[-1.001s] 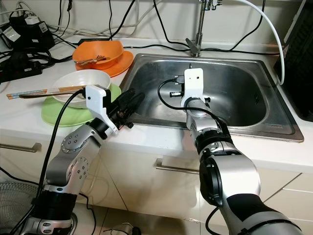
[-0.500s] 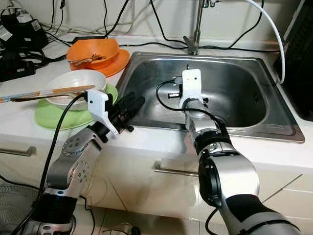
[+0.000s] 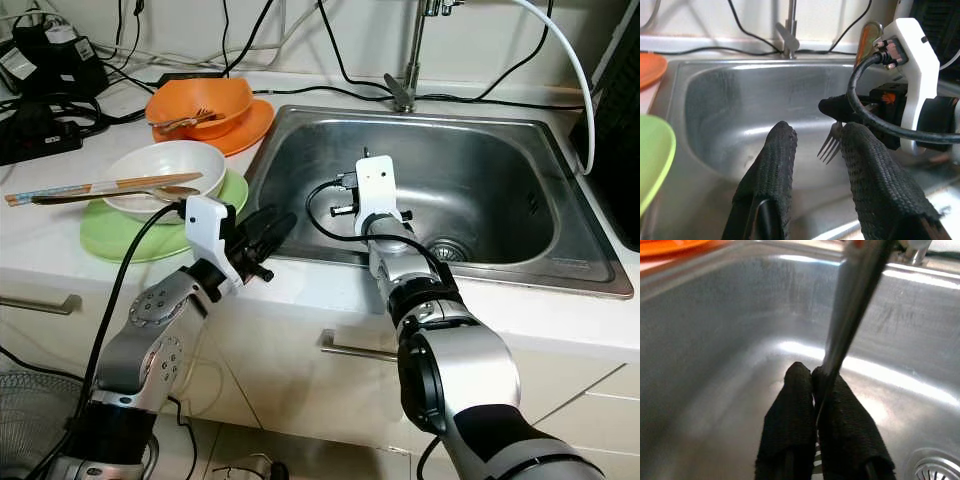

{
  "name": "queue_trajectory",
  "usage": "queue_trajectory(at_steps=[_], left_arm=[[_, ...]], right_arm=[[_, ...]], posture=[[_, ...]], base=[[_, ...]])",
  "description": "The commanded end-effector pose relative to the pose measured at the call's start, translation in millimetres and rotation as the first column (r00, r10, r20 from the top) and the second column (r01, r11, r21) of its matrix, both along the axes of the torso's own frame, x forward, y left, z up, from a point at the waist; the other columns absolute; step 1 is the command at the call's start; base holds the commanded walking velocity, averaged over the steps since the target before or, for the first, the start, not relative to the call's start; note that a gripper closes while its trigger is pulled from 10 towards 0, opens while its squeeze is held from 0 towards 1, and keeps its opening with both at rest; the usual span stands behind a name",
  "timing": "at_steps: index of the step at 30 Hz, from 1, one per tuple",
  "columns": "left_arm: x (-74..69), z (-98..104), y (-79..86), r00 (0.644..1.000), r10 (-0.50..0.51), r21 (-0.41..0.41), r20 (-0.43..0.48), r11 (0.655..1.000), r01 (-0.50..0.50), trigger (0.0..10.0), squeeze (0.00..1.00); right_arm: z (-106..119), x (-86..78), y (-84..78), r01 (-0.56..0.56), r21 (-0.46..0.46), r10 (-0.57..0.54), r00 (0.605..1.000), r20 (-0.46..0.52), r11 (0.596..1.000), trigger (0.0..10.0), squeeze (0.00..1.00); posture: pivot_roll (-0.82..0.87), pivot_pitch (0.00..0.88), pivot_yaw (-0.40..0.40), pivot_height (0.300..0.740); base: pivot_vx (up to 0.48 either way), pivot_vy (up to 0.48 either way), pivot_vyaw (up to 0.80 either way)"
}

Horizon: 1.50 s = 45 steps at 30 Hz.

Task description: Kitchen organization

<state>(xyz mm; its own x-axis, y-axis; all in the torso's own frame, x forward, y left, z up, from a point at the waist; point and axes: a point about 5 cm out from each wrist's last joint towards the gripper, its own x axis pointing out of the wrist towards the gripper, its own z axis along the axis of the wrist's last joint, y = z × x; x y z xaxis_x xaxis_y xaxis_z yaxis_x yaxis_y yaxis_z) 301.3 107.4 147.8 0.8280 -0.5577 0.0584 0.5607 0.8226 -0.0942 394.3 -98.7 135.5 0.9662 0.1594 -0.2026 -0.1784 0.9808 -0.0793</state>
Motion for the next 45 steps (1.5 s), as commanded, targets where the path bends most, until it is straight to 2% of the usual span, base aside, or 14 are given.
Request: queue_trajectory(at_steps=[1,12,13,14,19,21,25,26,29,31,34,35,37,45], left_arm=[[-0.4,-2.8,1.8,1.000,0.007,0.012,-0.012,1.000,-0.007,10.0,0.00],[-2.1,-5.0,1.5,1.000,0.005,0.016,-0.016,1.000,-0.005,10.0,0.00],[-2.1,-5.1,1.2,1.000,0.005,0.015,-0.015,1.000,-0.004,10.0,0.00],[-2.0,-5.1,1.0,1.000,0.005,0.014,-0.014,1.000,-0.005,10.0,0.00],[-2.1,-4.2,-0.6,1.000,0.006,0.015,-0.003,1.000,-0.006,10.0,0.00],[-1.4,-2.7,0.1,1.000,0.021,0.009,0.008,1.000,-0.022,10.0,0.00],[-1.0,-2.2,0.7,1.000,0.028,0.006,0.012,1.000,-0.028,10.0,0.00],[0.1,1.0,2.1,0.998,0.049,0.008,0.036,0.999,-0.049,10.0,0.00],[1.7,5.1,3.8,0.995,0.075,0.010,0.064,0.997,-0.076,10.0,0.00],[3.6,14.4,6.0,0.986,0.105,0.044,0.128,0.993,-0.112,10.0,0.00],[5.4,29.9,10.1,0.965,0.159,0.039,0.210,0.985,-0.171,10.0,0.00],[5.4,29.9,10.1,0.965,0.159,0.039,0.210,0.985,-0.171,10.0,0.00],[6.9,40.4,16.6,0.940,0.216,0.025,0.264,0.973,-0.230,10.0,0.00],[10.4,43.7,26.9,0.905,0.294,0.017,0.307,0.949,-0.314,10.0,0.00]], right_arm=[[-4.1,-2.1,1.8,-0.009,0.006,0.009,1.000,-0.007,1.000,10.0,1.00],[-6.3,-3.5,3.0,-0.008,0.008,0.008,1.000,-0.003,1.000,10.0,1.00],[-4.3,-2.9,1.6,-0.003,-0.028,0.004,1.000,0.021,1.000,10.0,0.57],[-3.1,-2.4,0.9,0.002,-0.031,-0.001,1.000,0.031,1.000,10.0,0.00],[8.0,1.3,-2.8,0.035,0.026,-0.037,0.996,0.086,0.999,10.0,0.00],[23.8,5.8,-3.6,0.034,0.056,-0.043,0.986,0.159,0.998,10.0,0.00],[30.0,7.3,-3.7,0.031,0.061,-0.042,0.981,0.188,0.998,10.0,0.00],[41.9,9.3,-2.2,0.006,0.078,-0.025,0.969,0.245,0.997,10.0,0.00],[51.3,10.1,-0.1,-0.028,0.094,0.000,0.955,0.295,0.995,10.0,0.00],[61.4,9.5,2.6,-0.085,0.135,0.032,0.935,0.354,0.987,10.0,0.00],[71.3,5.9,4.6,-0.156,0.185,0.062,0.900,0.432,0.970,10.0,0.00],[71.3,5.9,4.6,-0.156,0.185,0.062,0.900,0.432,0.970,10.0,0.00],[72.1,-1.1,1.9,-0.186,0.217,0.059,0.873,0.485,0.958,10.0,0.00],[71.5,-23.2,-11.8,-0.167,0.143,0.052,0.807,0.588,0.975,10.0,0.00]], posture=[[0.21,0.000,0.051,0.740],[0.20,0.000,0.058,0.740],[0.20,0.000,0.060,0.740],[0.20,0.000,0.060,0.740],[0.20,0.000,0.061,0.740],[0.19,0.000,0.062,0.740],[0.19,0.000,0.064,0.740],[0.19,0.000,0.063,0.740],[0.19,0.000,0.063,0.740],[0.20,0.000,0.056,0.740],[0.21,0.011,0.054,0.740],[0.21,0.011,0.054,0.740],[0.21,0.025,0.051,0.740],[0.17,0.045,0.066,0.740]], base=[[0.000,0.000,0.00],[0.000,0.000,0.00],[0.000,0.000,0.00],[0.000,0.000,0.00],[0.000,0.000,0.00],[0.000,0.000,0.00],[0.000,0.000,0.00],[0.000,0.000,0.00],[0.000,0.000,0.00],[0.000,0.000,0.00],[0.000,0.000,0.00],[0.000,0.000,0.00],[0.000,0.000,0.00],[0.000,0.000,0.00]])
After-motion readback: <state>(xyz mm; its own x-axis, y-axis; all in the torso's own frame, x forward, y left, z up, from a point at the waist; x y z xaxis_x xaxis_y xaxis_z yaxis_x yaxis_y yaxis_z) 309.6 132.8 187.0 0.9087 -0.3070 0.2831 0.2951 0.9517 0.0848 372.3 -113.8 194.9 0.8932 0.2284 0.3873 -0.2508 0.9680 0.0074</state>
